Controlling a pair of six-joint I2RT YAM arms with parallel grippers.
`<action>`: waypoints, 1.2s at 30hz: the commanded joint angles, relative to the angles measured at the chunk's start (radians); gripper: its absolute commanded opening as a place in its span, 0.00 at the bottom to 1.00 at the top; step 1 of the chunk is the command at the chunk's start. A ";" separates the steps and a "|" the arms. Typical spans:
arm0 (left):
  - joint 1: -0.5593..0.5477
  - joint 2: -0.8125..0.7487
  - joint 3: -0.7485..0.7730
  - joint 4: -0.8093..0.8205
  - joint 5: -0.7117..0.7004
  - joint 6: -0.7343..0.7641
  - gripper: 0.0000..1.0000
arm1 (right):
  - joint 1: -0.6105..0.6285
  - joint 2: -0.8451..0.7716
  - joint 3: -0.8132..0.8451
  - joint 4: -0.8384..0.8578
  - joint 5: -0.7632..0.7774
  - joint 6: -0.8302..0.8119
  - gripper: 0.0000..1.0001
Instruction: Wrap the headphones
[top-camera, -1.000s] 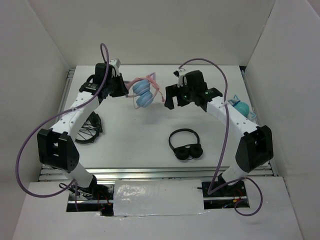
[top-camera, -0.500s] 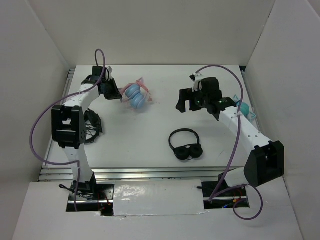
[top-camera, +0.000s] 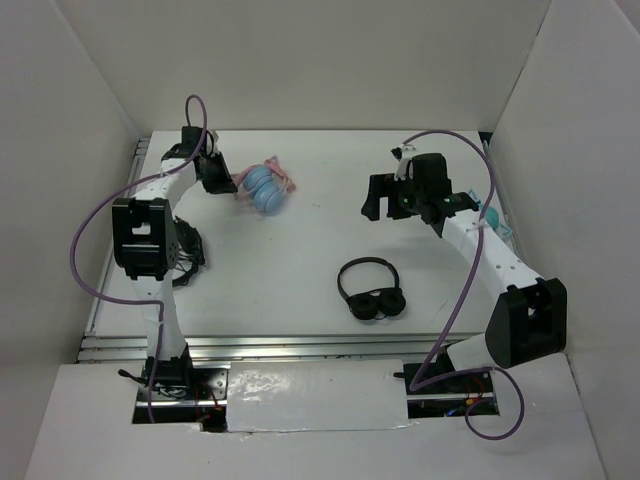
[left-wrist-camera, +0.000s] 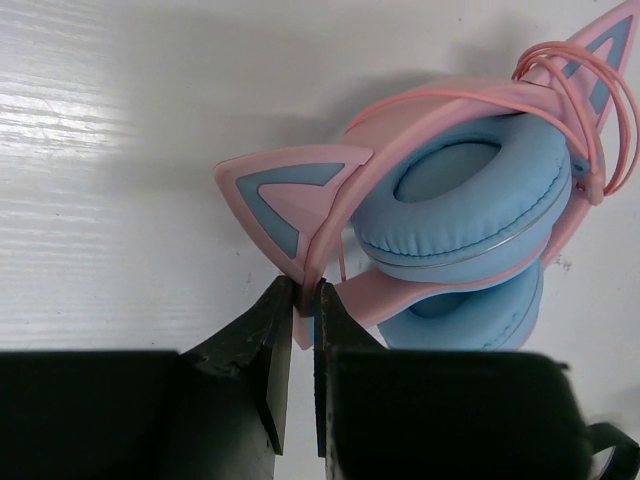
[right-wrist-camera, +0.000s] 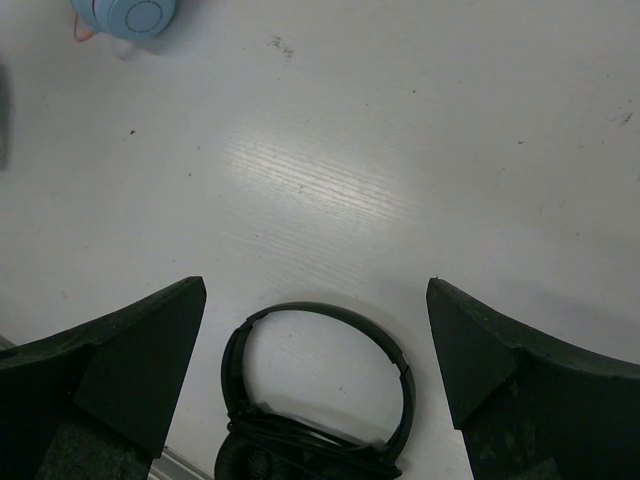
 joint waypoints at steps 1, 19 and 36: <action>0.030 0.023 0.051 0.017 0.042 -0.004 0.00 | -0.011 -0.003 0.002 0.014 -0.018 0.002 1.00; 0.039 -0.035 0.066 -0.008 0.009 0.005 0.99 | -0.009 -0.070 -0.008 0.010 -0.006 -0.001 1.00; 0.039 -0.556 -0.044 0.018 0.007 -0.007 0.99 | -0.020 -0.352 -0.099 0.121 0.022 0.132 1.00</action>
